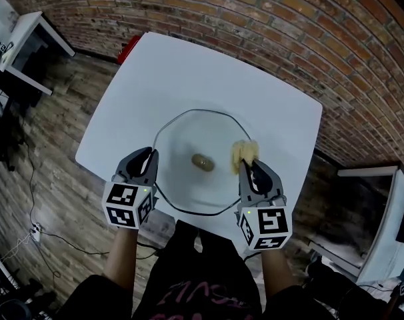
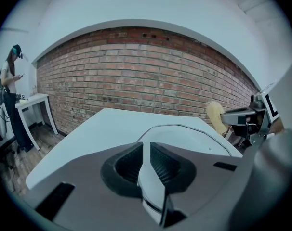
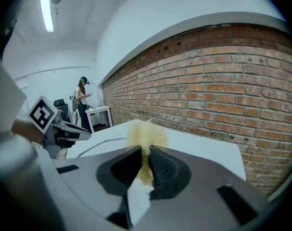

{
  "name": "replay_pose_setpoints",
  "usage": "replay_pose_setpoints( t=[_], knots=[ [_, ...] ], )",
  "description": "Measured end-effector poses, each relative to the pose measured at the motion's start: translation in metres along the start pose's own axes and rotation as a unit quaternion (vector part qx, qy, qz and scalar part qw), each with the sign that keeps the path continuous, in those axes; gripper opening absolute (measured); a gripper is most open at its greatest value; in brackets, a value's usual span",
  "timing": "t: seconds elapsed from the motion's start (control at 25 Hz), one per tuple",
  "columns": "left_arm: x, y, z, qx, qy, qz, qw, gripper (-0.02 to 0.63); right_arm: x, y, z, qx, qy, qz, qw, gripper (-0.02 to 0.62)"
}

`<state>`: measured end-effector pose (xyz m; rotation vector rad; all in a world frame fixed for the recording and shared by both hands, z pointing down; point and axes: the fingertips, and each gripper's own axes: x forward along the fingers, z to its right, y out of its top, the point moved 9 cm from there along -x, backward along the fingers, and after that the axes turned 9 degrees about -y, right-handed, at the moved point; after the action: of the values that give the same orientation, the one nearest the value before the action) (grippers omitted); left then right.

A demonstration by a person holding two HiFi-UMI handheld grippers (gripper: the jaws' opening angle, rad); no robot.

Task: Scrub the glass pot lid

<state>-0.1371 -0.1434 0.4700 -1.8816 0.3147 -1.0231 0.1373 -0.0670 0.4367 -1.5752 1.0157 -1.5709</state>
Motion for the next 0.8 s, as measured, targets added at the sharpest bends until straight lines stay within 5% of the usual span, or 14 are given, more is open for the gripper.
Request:
replay_pose_setpoints(
  t=[0.16,0.28,0.8],
  knots=[
    [0.004,-0.006,-0.004,-0.011,0.007,-0.011,0.9999,0.032,0.001,-0.002,-0.001,-0.003,0.002,-0.004,1.000,0.054],
    [0.009,-0.014,-0.006,-0.026,0.001,-0.029,0.9992,0.147,0.002,-0.004,-0.001,-0.006,0.003,-0.007,1.000,0.054],
    [0.018,-0.032,-0.022,-0.053,-0.004,-0.049,0.9974,0.146,0.013,-0.009,-0.006,-0.012,0.001,-0.021,1.000,0.054]
  ],
)
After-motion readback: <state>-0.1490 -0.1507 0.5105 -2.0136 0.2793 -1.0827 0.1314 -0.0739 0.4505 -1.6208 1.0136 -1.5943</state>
